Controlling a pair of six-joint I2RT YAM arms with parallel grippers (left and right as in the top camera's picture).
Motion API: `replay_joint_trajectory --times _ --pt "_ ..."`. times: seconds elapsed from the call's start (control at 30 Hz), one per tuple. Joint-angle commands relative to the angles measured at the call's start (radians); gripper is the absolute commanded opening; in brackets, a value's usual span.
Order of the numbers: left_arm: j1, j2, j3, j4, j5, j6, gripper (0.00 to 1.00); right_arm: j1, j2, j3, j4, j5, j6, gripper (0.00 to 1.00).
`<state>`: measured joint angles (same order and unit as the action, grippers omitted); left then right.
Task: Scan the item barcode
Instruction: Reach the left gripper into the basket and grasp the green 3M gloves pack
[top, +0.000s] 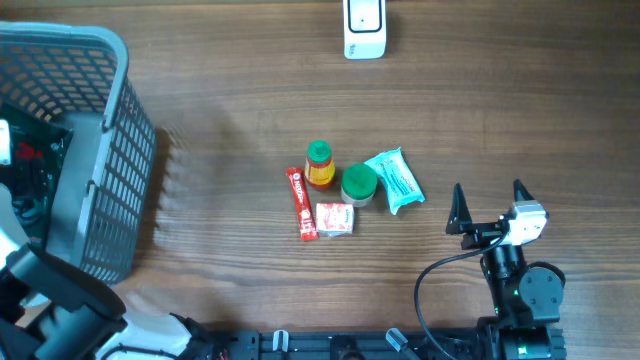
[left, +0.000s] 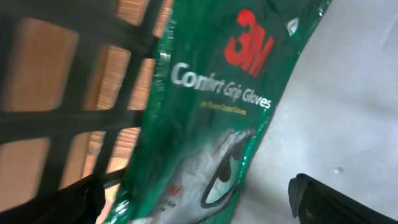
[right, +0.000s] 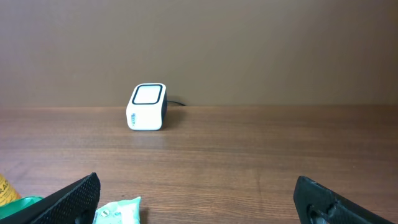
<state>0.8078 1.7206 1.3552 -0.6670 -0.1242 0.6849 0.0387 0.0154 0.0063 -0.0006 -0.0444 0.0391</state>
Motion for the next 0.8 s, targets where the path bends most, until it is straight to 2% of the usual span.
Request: replay_joint_trajectory --times 0.0,0.03,0.1,0.23,0.3,0.37,0.4,0.53,0.63,0.77 --pt "0.01 0.051 0.006 0.005 0.008 0.045 0.85 0.003 -0.008 -0.001 0.002 -0.008 -0.012 1.0" --pt "0.01 0.059 0.006 0.005 0.008 0.045 0.79 0.003 -0.008 -0.001 0.002 -0.008 -0.012 1.0" --pt "0.01 0.07 0.006 0.01 0.008 0.045 0.74 0.003 -0.008 -0.001 0.002 -0.008 -0.012 1.0" --pt "0.01 0.077 0.006 0.029 0.008 0.045 0.7 0.003 -0.008 -0.001 0.002 -0.008 -0.012 1.0" --pt "0.01 0.077 0.006 0.036 0.013 0.045 0.57 0.003 -0.008 -0.001 0.002 -0.008 -0.013 1.0" --pt "0.01 0.077 0.006 0.035 0.039 0.045 0.56 0.003 -0.008 -0.001 0.002 -0.008 -0.012 1.0" --pt "0.01 0.077 0.006 0.035 0.056 0.044 0.59 0.003 -0.008 -0.001 0.002 -0.008 -0.013 1.0" --pt "0.008 0.077 0.004 0.019 0.185 0.04 0.82 0.003 -0.008 -0.001 0.002 -0.008 -0.012 1.0" --pt "-0.002 0.077 0.004 -0.003 0.277 0.041 0.89 0.003 -0.008 -0.001 0.002 -0.008 -0.013 1.0" --pt "-0.042 0.092 0.004 -0.014 0.284 0.041 0.93 0.003 -0.008 -0.001 0.002 -0.008 -0.012 1.0"
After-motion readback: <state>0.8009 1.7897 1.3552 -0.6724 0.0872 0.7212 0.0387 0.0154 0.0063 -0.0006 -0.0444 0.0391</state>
